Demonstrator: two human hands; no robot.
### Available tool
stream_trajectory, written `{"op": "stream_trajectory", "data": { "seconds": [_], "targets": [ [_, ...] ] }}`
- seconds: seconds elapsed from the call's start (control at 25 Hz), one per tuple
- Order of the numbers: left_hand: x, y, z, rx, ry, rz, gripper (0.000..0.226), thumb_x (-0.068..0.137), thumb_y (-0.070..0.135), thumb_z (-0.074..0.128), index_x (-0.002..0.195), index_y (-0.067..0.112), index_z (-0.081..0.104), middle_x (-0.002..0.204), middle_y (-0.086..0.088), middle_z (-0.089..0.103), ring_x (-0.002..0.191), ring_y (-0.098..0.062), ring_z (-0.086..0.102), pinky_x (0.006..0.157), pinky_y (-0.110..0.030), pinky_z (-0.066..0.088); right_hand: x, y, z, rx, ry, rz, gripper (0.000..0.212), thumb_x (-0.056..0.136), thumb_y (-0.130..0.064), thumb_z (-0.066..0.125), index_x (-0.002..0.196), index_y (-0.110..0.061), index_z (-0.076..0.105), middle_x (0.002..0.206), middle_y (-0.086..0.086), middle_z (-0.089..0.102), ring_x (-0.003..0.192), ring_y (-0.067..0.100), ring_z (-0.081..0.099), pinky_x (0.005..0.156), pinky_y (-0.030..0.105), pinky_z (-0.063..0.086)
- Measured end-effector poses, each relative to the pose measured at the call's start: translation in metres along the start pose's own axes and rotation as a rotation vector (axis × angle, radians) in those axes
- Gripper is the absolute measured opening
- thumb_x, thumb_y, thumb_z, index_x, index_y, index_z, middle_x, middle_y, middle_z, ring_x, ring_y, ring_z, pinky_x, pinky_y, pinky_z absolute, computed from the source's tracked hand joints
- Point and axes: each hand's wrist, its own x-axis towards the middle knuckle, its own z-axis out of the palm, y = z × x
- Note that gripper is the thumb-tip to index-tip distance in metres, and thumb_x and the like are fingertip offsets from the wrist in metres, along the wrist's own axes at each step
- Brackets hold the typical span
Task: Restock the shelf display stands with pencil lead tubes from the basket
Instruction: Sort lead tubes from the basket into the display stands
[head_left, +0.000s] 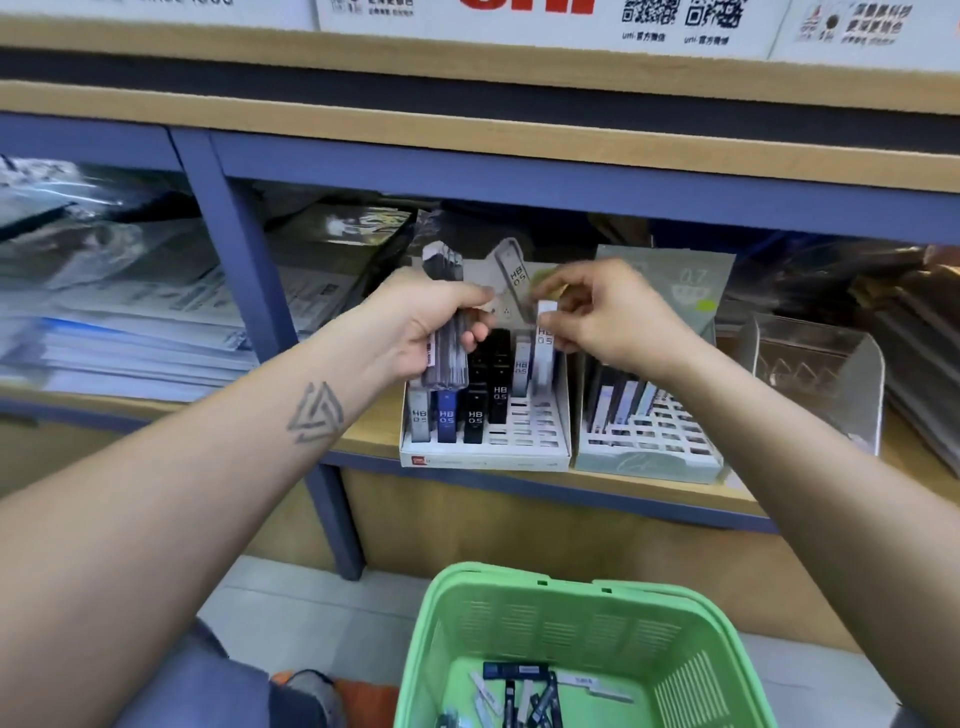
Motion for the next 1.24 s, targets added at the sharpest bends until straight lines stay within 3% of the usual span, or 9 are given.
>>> {"op": "stream_trajectory", "data": {
  "seconds": [0.12, 0.24, 0.36, 0.52, 0.68, 0.96, 1.08, 1.24],
  "targets": [
    [0.008, 0.003, -0.013, -0.089, -0.015, -0.122, 0.015, 0.101, 0.011, 0.054, 0.087, 0.004, 0.052, 0.069, -0.014, 0.054, 0.038, -0.015, 0.054, 0.036, -0.016, 0.042, 0.007, 0.013, 0.015, -0.169, 0.009, -0.018, 0.011, 0.090, -0.014, 0.073, 0.091, -0.024, 0.071, 0.083, -0.004, 0.069, 0.078, 0.017, 0.069, 0.080, 0.036, 0.059],
    [0.010, 0.004, -0.014, -0.080, -0.068, -0.163, 0.026, 0.103, 0.013, 0.049, 0.079, 0.004, 0.052, 0.057, -0.011, 0.052, 0.039, -0.015, 0.052, 0.036, -0.017, 0.041, 0.008, 0.025, 0.029, -0.251, 0.026, -0.023, 0.011, 0.091, -0.014, 0.072, 0.095, -0.024, 0.073, 0.087, 0.001, 0.071, 0.083, 0.020, 0.068, 0.082, 0.034, 0.057],
    [0.009, 0.006, -0.011, -0.084, -0.089, -0.158, 0.024, 0.104, 0.013, 0.049, 0.083, 0.001, 0.054, 0.057, -0.010, 0.054, 0.039, -0.015, 0.054, 0.036, -0.018, 0.042, 0.006, 0.031, 0.040, -0.280, 0.046, -0.028, 0.014, 0.090, -0.012, 0.072, 0.098, -0.023, 0.068, 0.089, 0.004, 0.069, 0.083, 0.024, 0.067, 0.081, 0.040, 0.058],
    [0.006, 0.007, -0.010, -0.091, -0.106, -0.160, 0.016, 0.105, 0.012, 0.048, 0.093, 0.001, 0.053, 0.057, -0.008, 0.054, 0.038, -0.014, 0.054, 0.036, -0.017, 0.041, 0.007, 0.029, 0.038, -0.279, 0.012, -0.040, 0.025, 0.087, -0.008, 0.074, 0.082, -0.027, 0.058, 0.079, -0.003, 0.066, 0.078, 0.022, 0.066, 0.075, 0.040, 0.058],
    [0.004, 0.006, -0.010, -0.097, -0.117, -0.159, 0.010, 0.104, 0.010, 0.049, 0.108, 0.001, 0.050, 0.059, -0.009, 0.055, 0.039, -0.014, 0.054, 0.036, -0.016, 0.041, 0.011, 0.027, 0.040, -0.321, 0.041, -0.048, 0.018, 0.087, -0.008, 0.072, 0.082, -0.021, 0.060, 0.077, 0.001, 0.065, 0.076, 0.025, 0.065, 0.072, 0.040, 0.057],
    [0.003, 0.007, -0.012, -0.099, -0.133, -0.170, 0.011, 0.104, 0.012, 0.050, 0.105, 0.001, 0.052, 0.058, -0.010, 0.056, 0.040, -0.015, 0.054, 0.038, -0.016, 0.040, 0.012, 0.026, 0.040, -0.315, -0.041, -0.016, 0.019, 0.085, 0.000, 0.069, 0.078, -0.017, 0.064, 0.076, -0.002, 0.066, 0.077, 0.023, 0.067, 0.075, 0.042, 0.059],
    [0.002, 0.006, -0.012, -0.102, -0.138, -0.173, 0.012, 0.104, 0.011, 0.050, 0.109, 0.000, 0.052, 0.057, -0.009, 0.057, 0.040, -0.015, 0.055, 0.038, -0.016, 0.042, 0.009, 0.023, 0.045, -0.499, -0.030, -0.032, 0.024, 0.088, -0.001, 0.061, 0.093, -0.019, 0.075, 0.093, 0.005, 0.072, 0.088, 0.030, 0.067, 0.079, 0.041, 0.058],
    [0.002, 0.003, -0.014, -0.080, -0.174, -0.197, 0.012, 0.103, 0.011, 0.054, 0.100, 0.000, 0.058, 0.061, -0.009, 0.060, 0.044, -0.015, 0.060, 0.041, -0.019, 0.048, 0.009, 0.018, 0.043, -0.678, -0.093, 0.016, 0.034, 0.089, -0.005, 0.056, 0.114, -0.020, 0.073, 0.114, 0.007, 0.068, 0.102, 0.034, 0.063, 0.083, 0.043, 0.056]
  ]
}}
